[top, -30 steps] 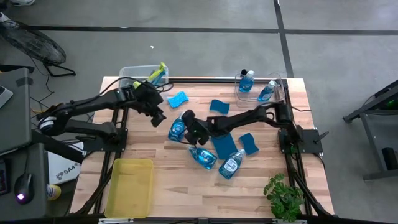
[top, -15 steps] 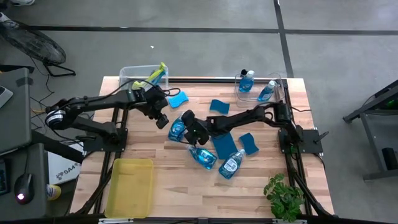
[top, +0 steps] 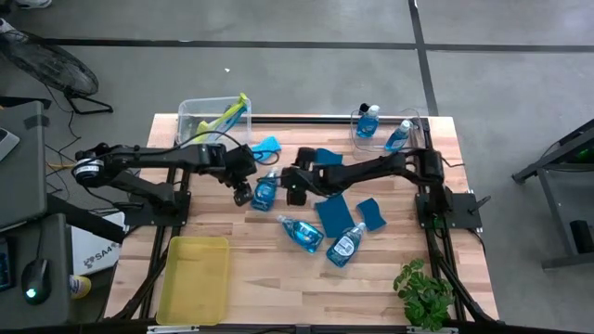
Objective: Pick & Place Kitchen Sink Supplies
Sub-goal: Put the top soap dispenser into the transparent bin
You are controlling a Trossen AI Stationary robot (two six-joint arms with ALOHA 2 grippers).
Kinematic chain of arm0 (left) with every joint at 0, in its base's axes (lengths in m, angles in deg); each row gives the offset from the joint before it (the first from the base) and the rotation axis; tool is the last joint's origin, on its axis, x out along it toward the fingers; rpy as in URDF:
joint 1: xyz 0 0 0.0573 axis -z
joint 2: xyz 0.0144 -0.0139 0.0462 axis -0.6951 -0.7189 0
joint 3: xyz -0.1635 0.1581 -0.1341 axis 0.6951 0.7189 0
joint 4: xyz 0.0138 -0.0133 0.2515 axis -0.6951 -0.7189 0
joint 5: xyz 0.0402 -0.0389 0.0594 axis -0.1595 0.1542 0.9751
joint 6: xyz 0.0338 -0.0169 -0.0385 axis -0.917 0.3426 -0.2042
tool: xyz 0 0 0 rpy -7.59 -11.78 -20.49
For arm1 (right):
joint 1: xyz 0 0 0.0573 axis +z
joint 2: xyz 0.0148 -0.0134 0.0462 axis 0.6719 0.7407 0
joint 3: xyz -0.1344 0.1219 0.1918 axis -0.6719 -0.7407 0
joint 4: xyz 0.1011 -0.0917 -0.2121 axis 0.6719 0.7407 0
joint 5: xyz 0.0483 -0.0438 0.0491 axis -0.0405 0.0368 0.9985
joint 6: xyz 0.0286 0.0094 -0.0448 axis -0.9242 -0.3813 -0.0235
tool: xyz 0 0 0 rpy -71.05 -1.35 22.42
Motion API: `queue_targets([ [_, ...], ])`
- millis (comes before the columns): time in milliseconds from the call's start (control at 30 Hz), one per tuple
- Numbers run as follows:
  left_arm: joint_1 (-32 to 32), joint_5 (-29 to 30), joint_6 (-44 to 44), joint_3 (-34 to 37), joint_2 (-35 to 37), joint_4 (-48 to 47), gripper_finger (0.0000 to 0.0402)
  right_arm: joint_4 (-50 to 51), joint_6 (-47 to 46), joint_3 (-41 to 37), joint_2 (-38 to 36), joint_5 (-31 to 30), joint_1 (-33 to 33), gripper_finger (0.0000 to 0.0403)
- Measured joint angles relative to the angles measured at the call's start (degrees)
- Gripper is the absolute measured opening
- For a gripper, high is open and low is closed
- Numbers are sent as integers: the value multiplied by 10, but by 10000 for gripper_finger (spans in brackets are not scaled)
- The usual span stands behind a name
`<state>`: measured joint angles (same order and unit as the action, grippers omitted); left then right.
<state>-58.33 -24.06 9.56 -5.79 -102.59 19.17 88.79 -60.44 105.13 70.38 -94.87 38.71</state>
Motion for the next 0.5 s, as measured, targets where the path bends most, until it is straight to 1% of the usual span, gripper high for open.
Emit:
queue_targets([
  [133, 16, 15, -22, 1, -4, 22, 209, 40, -144, 0, -28, 49, -10, 220],
  [167, 20, 17, -33, 5, -3, 34, 209, 41, -167, 0, -32, 75, -13, 220],
  [233, 28, 16, -55, 21, -3, 66, 209, 39, -203, 0, -33, 124, -18, 220],
  [333, 33, 14, -61, 53, -3, 85, 209, 38, -227, 0, -26, 190, -23, 220],
  [400, 31, 14, -58, 71, -3, 102, 209, 29, -245, -9, -25, 203, -22, 220],
  [500, 31, 12, -51, 100, 0, 133, 209, -43, -282, -54, -35, 212, -26, 220],
])
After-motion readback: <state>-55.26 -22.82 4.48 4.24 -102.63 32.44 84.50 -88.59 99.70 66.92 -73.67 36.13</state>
